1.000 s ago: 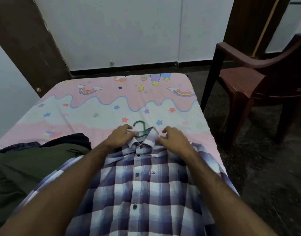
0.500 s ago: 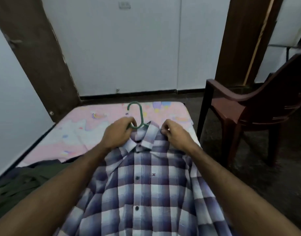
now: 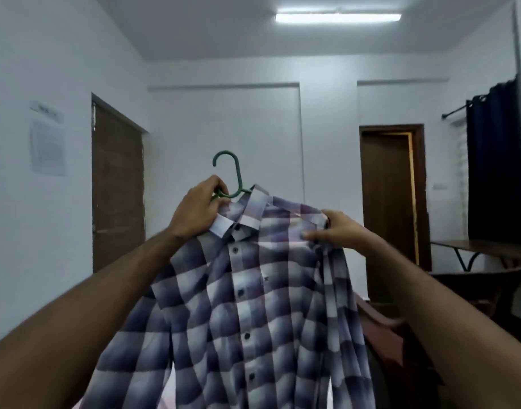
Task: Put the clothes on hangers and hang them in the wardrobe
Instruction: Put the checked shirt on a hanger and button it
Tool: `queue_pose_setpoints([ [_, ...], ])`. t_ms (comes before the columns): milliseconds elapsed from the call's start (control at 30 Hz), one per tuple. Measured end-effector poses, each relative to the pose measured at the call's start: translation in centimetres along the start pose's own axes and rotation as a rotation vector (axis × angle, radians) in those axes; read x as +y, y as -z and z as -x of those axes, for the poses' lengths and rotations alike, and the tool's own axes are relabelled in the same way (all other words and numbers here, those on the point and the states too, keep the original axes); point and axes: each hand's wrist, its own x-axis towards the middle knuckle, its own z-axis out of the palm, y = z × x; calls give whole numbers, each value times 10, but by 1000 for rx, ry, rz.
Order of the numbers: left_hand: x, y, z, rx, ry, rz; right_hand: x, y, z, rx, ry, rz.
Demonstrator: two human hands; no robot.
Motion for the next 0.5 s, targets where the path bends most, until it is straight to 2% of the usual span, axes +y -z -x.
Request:
queue_pose_setpoints([
  [67, 16, 34, -15, 57, -42, 0, -11, 29, 19, -147, -29, -104],
  [133, 31, 61, -24, 82, -111, -8, -21, 52, 32, -198, -66, -187],
  [167, 38, 71, -27, 86, -147, -16, -23, 60, 33, -167, -63, -151],
  [267, 56, 91, -33, 75, -228, -27, -26, 78, 22, 152, -31, 283],
  [300, 60, 95, -34, 78, -235, -26, -25, 80, 20, 235, 0, 343],
  [333, 63, 97, -36, 92, -236, -29, -30, 82, 20, 257, 32, 279],
  [433, 71, 98, -42, 137, -271, -61, -61, 81, 30, 126, 165, -18],
  [500, 78, 93, -44, 131, -314, -80, -89, 79, 31, 105, 258, -9],
])
